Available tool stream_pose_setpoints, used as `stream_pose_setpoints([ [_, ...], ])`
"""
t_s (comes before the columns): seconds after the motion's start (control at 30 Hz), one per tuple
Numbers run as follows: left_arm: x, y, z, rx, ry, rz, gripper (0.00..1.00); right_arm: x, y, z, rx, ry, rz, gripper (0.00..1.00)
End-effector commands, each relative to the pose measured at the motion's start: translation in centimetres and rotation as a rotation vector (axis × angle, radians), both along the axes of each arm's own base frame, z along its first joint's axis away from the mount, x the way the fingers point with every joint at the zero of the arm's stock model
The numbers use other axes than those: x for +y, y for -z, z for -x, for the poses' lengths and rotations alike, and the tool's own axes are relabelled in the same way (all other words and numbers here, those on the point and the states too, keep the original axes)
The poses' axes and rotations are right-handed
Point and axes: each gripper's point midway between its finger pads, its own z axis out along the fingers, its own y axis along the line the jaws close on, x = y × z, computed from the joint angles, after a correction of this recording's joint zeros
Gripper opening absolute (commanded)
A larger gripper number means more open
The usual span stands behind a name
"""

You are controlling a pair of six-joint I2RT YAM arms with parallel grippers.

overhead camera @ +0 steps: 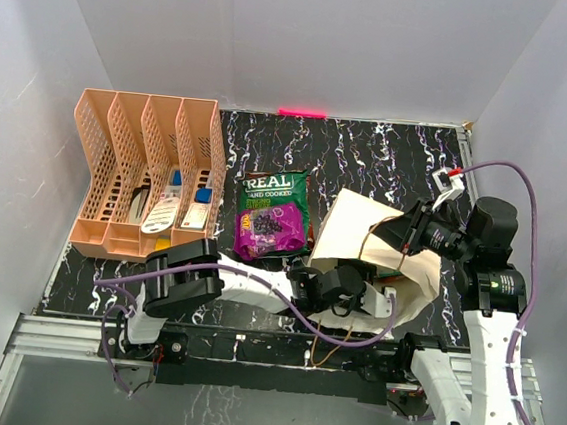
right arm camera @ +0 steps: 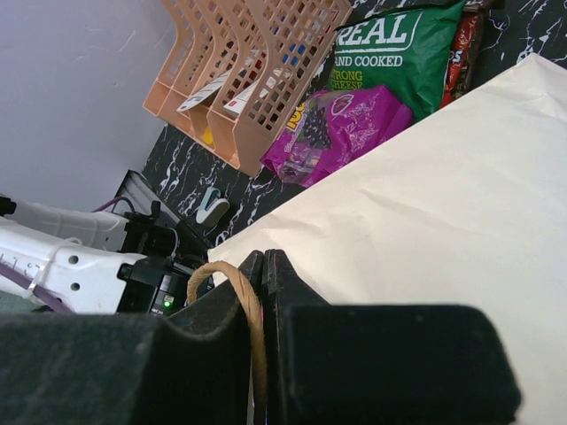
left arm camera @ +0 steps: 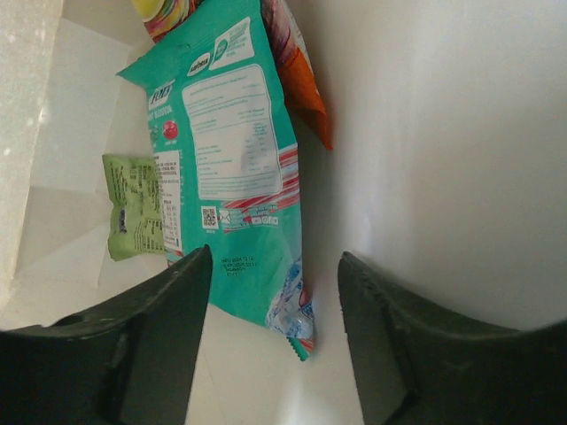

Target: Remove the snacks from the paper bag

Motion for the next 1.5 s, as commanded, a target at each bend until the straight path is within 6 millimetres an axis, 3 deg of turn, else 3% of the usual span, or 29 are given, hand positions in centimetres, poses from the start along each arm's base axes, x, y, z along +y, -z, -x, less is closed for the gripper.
stream_pose_setpoints([
  [0.0,-1.7,-1.8,-0.1,-0.027,0.025,0.033,0.64,0.0,-2.8,-0.1,-0.111,-0.004,0.002,0.08],
  [0.17,-2.1,-0.9,-2.9,-0.092,-0.036,-0.004,0.66,0.1,-3.0,-0.1,-0.114,-0.005,0.0,0.08],
  [0.37,-2.5,-0.2,-6.0,-0.161,-0.084,-0.064,0.58,0.0,-3.6,0.1,-0.127,-0.001,0.0,0.08],
  [0.43,-2.5,-0.2,-6.6,-0.185,-0.094,-0.084,0.51,0.0,-3.8,0.2,-0.127,0.003,0.002,0.08],
  [0.6,-1.8,-2.3,-6.6,-0.184,-0.106,-0.063,0.22,-0.2,-4.0,0.3,-0.135,0.015,0.011,0.08],
  [0.73,-1.2,-4.3,-5.8,-0.138,-0.109,-0.019,0.0,-0.2,-3.9,0.2,-0.137,0.019,0.012,0.08],
  [1.07,0.5,-10.7,-2.5,0.051,-0.08,0.157,0.0,-0.6,-3.4,0.0,-0.13,0.036,0.039,0.08],
  [1.23,1.3,-12.0,-0.9,0.128,-0.046,0.193,0.0,-0.6,-3.3,-0.1,-0.128,0.036,0.04,0.08],
  [1.37,2.4,-13.0,3.7,0.221,0.14,0.193,0.0,-0.8,-3.7,-0.3,-0.136,0.053,0.05,0.08],
  [1.47,5.0,-14.8,7.1,0.282,0.258,0.213,0.0,-1.2,-5.0,-0.6,-0.177,0.085,0.061,0.08],
])
